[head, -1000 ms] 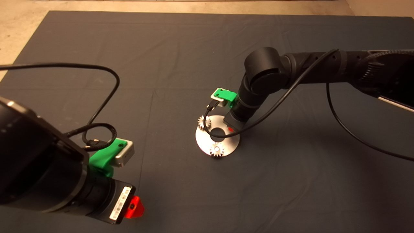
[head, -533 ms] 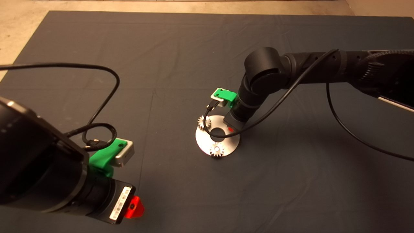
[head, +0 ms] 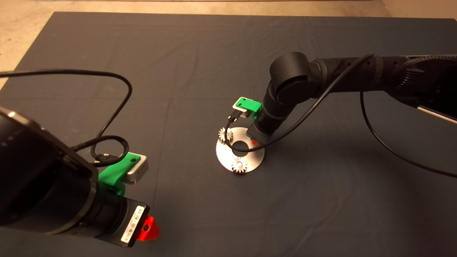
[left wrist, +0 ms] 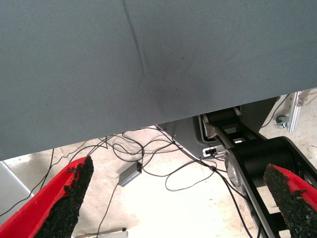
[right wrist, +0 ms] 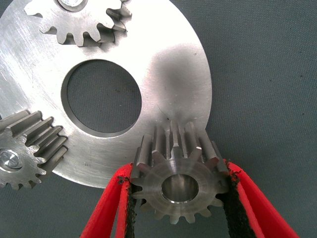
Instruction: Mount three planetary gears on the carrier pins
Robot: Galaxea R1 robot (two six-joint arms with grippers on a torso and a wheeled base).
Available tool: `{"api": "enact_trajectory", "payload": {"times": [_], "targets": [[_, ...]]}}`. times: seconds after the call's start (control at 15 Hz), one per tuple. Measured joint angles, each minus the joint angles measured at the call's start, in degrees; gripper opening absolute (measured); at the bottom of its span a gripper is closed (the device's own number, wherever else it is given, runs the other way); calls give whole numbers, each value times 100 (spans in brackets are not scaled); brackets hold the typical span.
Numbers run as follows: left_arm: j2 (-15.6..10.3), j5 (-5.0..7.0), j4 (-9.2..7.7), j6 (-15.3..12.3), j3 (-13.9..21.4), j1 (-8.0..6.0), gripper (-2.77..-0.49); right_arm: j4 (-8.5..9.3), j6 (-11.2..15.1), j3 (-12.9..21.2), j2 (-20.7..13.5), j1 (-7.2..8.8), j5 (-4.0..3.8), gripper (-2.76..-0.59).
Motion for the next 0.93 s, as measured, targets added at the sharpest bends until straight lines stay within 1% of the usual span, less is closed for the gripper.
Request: {"api": "enact_trajectory", "payload": {"times": [0.8,0.93], "targets": [[0,0,0,0,0,0,-77,-18,0,0,2,0,-2,-239],[0,0,0,0,0,0,-77,-43,0,0,17,-4,-17,-239]]}}
